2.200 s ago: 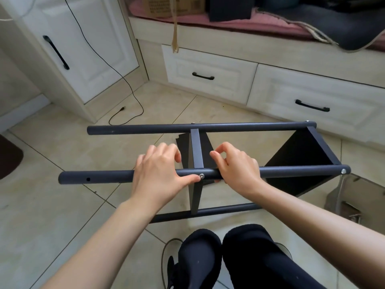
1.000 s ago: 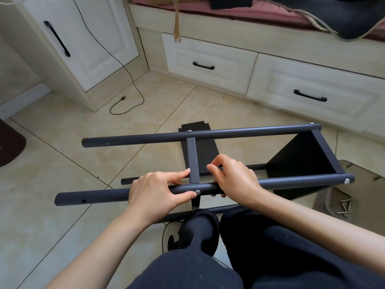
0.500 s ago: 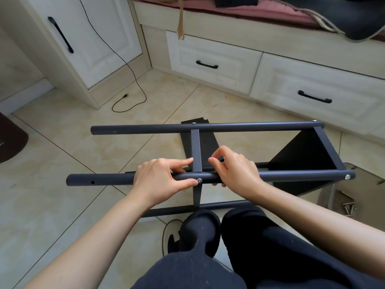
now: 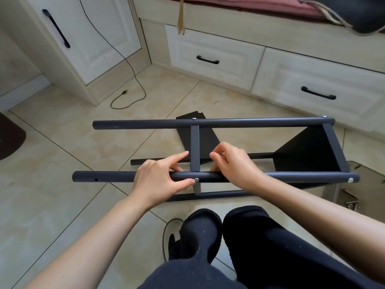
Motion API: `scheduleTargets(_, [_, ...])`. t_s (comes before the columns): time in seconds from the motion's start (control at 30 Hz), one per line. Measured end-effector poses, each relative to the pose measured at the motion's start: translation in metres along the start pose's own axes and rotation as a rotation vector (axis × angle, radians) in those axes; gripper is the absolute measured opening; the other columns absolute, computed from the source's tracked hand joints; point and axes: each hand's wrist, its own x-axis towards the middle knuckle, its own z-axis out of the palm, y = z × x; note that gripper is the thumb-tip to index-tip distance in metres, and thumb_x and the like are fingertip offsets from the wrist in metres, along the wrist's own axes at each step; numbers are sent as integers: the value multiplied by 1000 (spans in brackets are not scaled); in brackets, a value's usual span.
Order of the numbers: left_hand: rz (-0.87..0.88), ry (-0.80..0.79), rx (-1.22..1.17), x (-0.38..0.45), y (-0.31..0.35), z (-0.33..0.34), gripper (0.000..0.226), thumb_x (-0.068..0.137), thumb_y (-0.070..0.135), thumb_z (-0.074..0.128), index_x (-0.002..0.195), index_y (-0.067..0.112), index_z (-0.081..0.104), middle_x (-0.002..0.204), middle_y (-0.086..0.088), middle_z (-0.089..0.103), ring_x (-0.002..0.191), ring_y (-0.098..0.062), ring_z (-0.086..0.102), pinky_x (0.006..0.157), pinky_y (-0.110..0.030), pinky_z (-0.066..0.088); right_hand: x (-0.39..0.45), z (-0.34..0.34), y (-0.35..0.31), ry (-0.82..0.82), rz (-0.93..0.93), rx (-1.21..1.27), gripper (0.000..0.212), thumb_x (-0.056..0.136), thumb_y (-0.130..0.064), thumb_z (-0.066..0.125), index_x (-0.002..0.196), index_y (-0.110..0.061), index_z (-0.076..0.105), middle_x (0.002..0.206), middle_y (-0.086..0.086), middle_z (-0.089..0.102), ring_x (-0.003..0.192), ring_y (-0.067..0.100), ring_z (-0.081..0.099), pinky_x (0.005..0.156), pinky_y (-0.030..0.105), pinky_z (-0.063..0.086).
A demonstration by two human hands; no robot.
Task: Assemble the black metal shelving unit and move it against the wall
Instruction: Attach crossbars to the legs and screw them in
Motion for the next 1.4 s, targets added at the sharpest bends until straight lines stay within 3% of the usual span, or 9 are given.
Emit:
scheduleTargets(0.2, [-18,-201,89,13,0,-3,87,70,81,61,148,54,34,92,40,57,98,-7,62,76,-29,41,28,-21,-6,158,-208,-48,17,104,-33,43,97,-20,51,89,-6,67,83,16,57,72,37,47])
scheduleTargets(0.37, [-36,-267,195,18,6,5,98,61,95,47,146,45,44,127,17,67,120,-20,60,90,-36,47,59,-21,-20,252,-358,-372,22,104,-29,45,105,-10,57,106,7,56,102,27,45,86,40,41])
scheduleTargets(0.47, [-19,-261,184,18,7,8,88,63,93,42,137,47,53,117,15,71,113,-21,62,80,-34,43,76,-18,-26,239,-368,-385,21,106,-28,40,106,-13,54,104,4,59,99,26,49,92,37,37])
scheduleTargets(0.6, [39,-221,215,11,7,9,85,66,93,36,136,48,54,102,12,72,101,-17,63,71,-30,34,87,-18,-25,117,-259,-236,20,109,-29,26,102,-18,42,69,-4,57,71,20,50,98,40,30])
scheduleTargets(0.8, [122,-27,260,-11,17,12,90,69,96,25,131,43,63,72,6,72,76,-17,67,59,-29,35,82,-22,-23,135,-226,-70,21,107,-34,30,108,-20,46,72,-2,56,77,12,40,77,37,24])
scheduleTargets(0.93, [107,2,256,-24,20,11,82,70,91,31,124,42,69,63,5,68,65,-19,65,54,-27,33,69,-19,-22,119,-231,-67,22,107,-37,31,108,-21,46,76,-4,57,82,26,41,79,37,25])
scheduleTargets(1.0, [114,20,281,-29,22,8,78,70,89,34,117,41,74,60,4,68,62,-18,65,53,-25,31,65,-19,-23,119,-241,-69,21,107,-34,32,108,-19,47,75,-8,56,77,20,42,81,37,25])
scheduleTargets(1.17, [57,-78,245,-30,21,6,94,62,99,27,133,45,61,92,8,76,94,-19,68,67,-29,34,65,-17,-24,120,-228,-78,22,107,-35,34,110,-18,49,76,-12,53,76,11,41,81,35,26])
scheduleTargets(1.4, [31,-124,170,-14,10,10,102,57,97,23,135,43,60,113,11,74,108,-18,65,76,-29,37,81,-12,-21,79,-229,-120,15,106,-35,36,105,-24,46,84,-7,59,83,25,46,85,37,28])
